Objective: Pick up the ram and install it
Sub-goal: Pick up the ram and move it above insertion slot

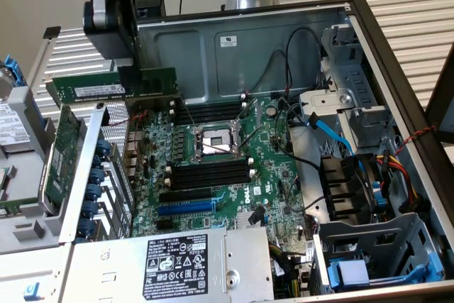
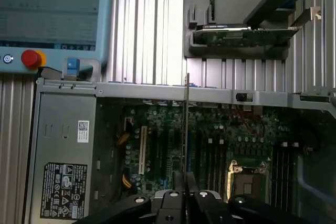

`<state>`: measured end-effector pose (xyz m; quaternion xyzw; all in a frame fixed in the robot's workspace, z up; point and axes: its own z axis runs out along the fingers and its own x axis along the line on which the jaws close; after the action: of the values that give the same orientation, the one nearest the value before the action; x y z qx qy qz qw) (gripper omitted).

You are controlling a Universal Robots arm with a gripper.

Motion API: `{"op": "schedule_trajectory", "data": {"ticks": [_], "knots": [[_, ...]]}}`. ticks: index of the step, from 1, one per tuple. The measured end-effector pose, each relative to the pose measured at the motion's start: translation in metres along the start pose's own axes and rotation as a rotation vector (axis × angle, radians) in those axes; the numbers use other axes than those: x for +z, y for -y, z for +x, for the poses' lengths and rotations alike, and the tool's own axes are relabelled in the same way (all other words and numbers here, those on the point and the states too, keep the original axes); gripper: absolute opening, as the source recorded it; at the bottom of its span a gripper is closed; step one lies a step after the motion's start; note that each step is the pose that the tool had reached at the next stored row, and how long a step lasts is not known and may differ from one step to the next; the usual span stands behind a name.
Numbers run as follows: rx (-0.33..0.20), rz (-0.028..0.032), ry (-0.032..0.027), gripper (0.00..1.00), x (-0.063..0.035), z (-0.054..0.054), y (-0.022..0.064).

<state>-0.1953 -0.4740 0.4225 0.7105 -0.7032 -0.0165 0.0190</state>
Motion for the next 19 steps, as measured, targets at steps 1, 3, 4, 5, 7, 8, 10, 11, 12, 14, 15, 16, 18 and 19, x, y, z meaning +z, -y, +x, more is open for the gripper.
{"op": "schedule_trajectory", "data": {"ticks": [1, 3, 4, 5, 7, 8, 10, 11, 12, 14, 15, 16, 18, 19], "knots": [[0.0, 0.0014, -0.0022, 0.13, -0.0001, -0.001, 0.0026], [0.0, 0.0034, -0.0069, 0.13, -0.0004, -0.004, 0.008], [0.001, 0.0044, -0.0091, 0.13, -0.0006, -0.005, 0.0109], [0.001, 0.0055, -0.0104, 0.13, -0.0007, -0.006, 0.0137], [0.001, 0.0082, -0.0106, 0.13, -0.001, -0.008, 0.0193], [0.001, 0.0099, -0.0107, 0.13, -0.0011, -0.008, 0.0219], [0.001, 0.0143, -0.0108, 0.13, -0.0013, -0.01, 0.0259], [0.001, 0.017, -0.0108, 0.13, -0.0014, -0.011, 0.0273], [0.001, 0.0205, -0.0108, 0.13, -0.0014, -0.012, 0.0283], [0.001, 0.0288, -0.0108, 0.13, -0.0015, -0.015, 0.03], [0.001, 0.0317, -0.0109, 0.13, -0.0016, -0.016, 0.0309], [0.001, 0.0343, -0.011, 0.13, -0.0016, -0.018, 0.0317], [0.001, 0.0367, -0.011, 0.13, -0.0015, -0.02, 0.0339], [0.001, 0.0371, -0.0106, 0.13, -0.0013, -0.021, 0.0356]]}}
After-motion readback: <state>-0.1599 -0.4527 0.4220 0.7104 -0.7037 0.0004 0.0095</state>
